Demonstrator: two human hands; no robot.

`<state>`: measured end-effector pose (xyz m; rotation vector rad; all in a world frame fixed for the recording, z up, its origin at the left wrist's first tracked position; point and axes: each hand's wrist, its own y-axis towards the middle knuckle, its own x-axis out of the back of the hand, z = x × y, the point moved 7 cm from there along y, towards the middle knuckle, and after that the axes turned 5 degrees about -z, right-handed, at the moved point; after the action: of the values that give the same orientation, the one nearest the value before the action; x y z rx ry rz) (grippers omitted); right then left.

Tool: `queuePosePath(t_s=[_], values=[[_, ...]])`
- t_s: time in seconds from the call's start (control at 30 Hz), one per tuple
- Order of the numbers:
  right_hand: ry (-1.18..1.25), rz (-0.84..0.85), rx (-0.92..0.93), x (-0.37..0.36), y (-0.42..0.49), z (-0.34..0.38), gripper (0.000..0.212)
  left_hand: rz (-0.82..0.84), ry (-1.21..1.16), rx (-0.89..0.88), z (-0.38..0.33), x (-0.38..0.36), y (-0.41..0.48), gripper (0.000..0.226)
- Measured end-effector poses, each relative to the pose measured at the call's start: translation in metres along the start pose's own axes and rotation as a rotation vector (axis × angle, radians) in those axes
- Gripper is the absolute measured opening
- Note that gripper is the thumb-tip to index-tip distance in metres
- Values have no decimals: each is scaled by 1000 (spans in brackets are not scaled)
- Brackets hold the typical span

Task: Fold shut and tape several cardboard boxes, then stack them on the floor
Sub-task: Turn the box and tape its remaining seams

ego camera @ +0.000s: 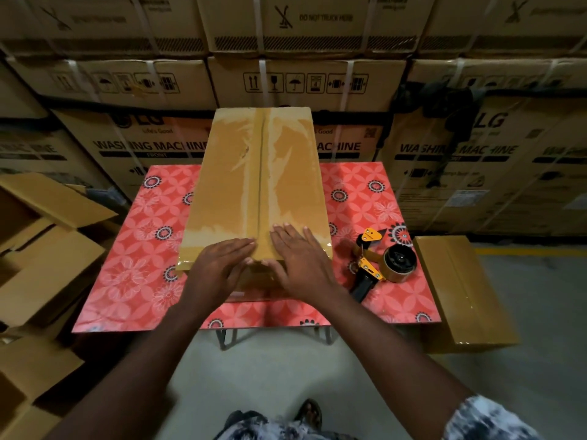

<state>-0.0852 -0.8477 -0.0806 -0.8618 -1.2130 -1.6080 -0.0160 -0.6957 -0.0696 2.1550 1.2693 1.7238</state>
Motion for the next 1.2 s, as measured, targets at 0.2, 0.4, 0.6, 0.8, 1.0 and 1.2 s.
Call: queuePosePath(t_s=[0.2, 0.4, 0.6, 0.8, 1.0, 1.2], values=[[-13, 44, 23, -1, 2, 6, 78, 66, 3, -13, 6, -13, -17, 47], [-18, -7, 2, -7, 8, 22, 65, 42, 9, 29, 2, -11, -13, 46], [32, -5, 11, -6, 12, 34, 71, 79, -24, 57, 12, 5, -11, 45], [-12, 13, 23, -20, 23, 50, 68, 67, 137, 51, 51, 25, -27, 46], [39, 6, -23, -20, 25, 57, 73, 79, 40, 99, 57, 23, -30, 52], [-76, 45, 11, -27, 24, 63, 74, 97, 22, 82, 57, 22, -30, 48]])
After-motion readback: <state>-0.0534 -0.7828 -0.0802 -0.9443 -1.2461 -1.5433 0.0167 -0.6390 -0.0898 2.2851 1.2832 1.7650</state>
